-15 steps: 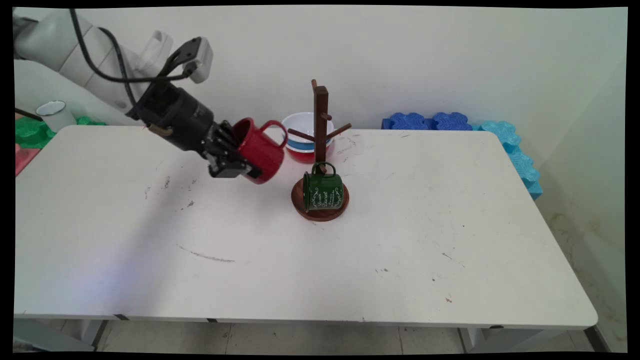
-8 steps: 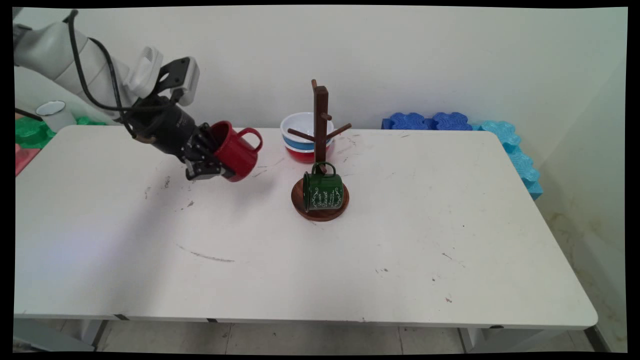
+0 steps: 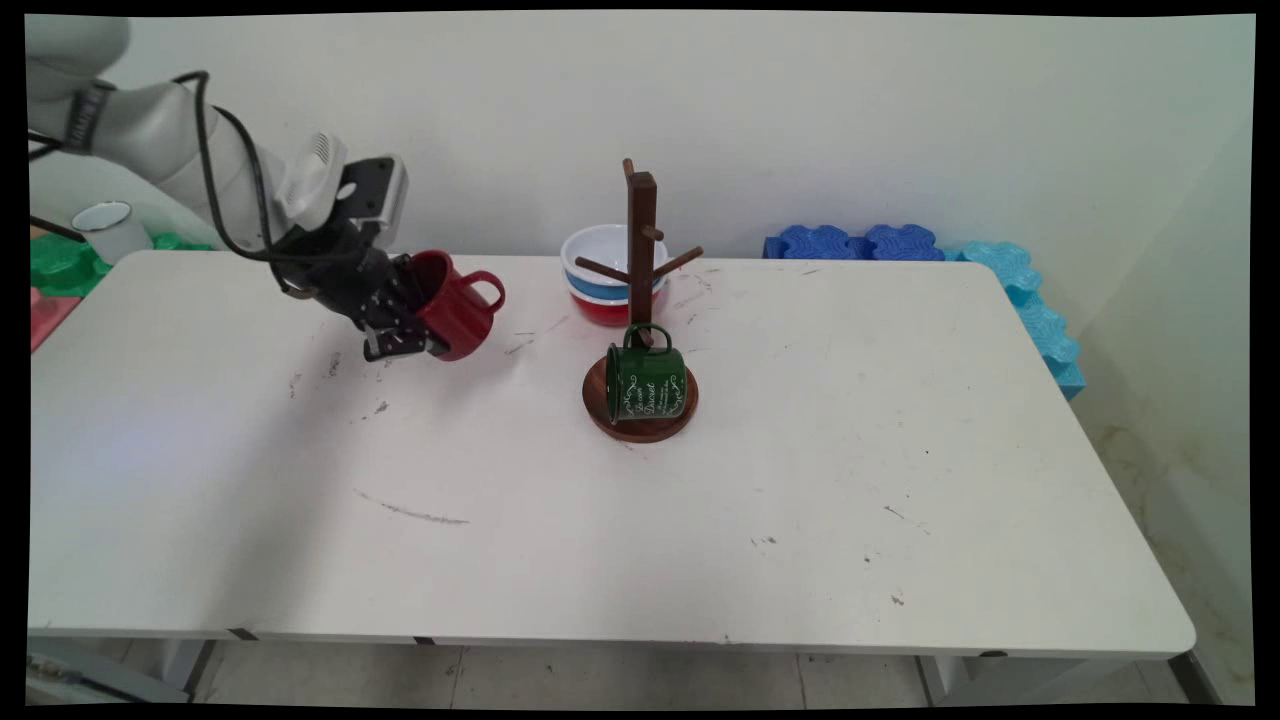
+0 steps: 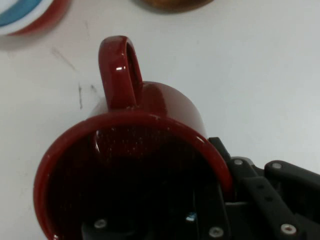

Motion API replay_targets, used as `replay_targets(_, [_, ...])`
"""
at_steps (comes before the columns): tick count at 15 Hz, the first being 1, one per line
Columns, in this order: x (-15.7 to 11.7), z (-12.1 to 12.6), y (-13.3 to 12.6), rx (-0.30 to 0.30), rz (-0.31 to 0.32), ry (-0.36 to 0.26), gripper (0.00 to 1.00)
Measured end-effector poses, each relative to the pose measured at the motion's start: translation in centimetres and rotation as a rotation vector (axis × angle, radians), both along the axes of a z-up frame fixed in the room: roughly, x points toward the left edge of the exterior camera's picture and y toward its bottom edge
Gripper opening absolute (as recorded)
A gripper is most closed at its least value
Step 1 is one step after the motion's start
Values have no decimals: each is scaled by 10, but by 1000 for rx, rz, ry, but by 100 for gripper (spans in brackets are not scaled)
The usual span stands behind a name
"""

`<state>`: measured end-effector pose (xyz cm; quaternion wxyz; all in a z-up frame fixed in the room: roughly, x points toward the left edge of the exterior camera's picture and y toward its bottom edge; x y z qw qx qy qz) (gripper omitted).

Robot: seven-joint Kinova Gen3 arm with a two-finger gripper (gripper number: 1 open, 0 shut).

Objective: Place the picked object on the table

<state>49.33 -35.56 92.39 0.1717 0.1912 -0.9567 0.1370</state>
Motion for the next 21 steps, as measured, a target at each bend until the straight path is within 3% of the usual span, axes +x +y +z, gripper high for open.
replay_targets(10, [-1,-47,-41,15,-80,-85,0])
replay_targets(21, [-9,-79,-62,27,-122,-123,0])
